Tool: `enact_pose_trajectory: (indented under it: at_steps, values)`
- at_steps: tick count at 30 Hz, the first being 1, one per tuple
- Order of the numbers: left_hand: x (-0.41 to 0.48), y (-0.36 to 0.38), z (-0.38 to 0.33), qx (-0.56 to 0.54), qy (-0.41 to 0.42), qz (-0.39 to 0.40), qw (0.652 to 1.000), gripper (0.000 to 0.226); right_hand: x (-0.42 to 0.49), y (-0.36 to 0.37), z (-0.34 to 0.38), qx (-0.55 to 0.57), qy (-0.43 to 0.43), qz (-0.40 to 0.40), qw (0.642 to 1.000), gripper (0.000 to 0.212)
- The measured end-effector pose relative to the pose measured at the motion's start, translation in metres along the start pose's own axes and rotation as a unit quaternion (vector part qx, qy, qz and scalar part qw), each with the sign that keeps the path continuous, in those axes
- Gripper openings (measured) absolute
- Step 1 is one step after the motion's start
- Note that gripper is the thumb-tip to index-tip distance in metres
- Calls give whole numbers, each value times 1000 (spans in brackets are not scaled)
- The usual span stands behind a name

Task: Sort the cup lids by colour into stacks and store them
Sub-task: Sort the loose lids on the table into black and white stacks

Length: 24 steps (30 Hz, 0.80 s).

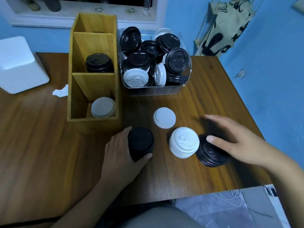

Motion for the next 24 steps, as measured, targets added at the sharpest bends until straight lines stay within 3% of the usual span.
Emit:
enact_pose_trajectory:
  at_steps: [3, 7, 13, 20, 24]
  values:
    - [-1, -5, -6, 1, -2, -3, 1000, 101, 42, -3, 40, -29, -62, 14, 998, 57]
    - [0, -5, -6, 5, -9, 3, 1000, 103, 107, 36, 85, -104, -140, 83, 981, 68]
    - [1, -8, -8, -1, -15, -4, 1000, 102, 151, 65, 84, -251, -76, 59, 963, 79]
    - [0, -8, -9, -2, -16, 2, 1000, 104, 100, 4, 80, -50, -104, 33, 993, 68]
    - [0, -9, -9, 6, -9, -4, 1000, 102, 53, -6, 71, -68, -127, 82, 986, 71]
Point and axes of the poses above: each hand's wrist, its own x-axis towards the middle knuckle, its own y-axis out of the palm, z = x × y, the point moved 6 cm from there along x, towards the middle knuckle, and after that the axes turned 6 degrees about y, right-handed, at the moved point
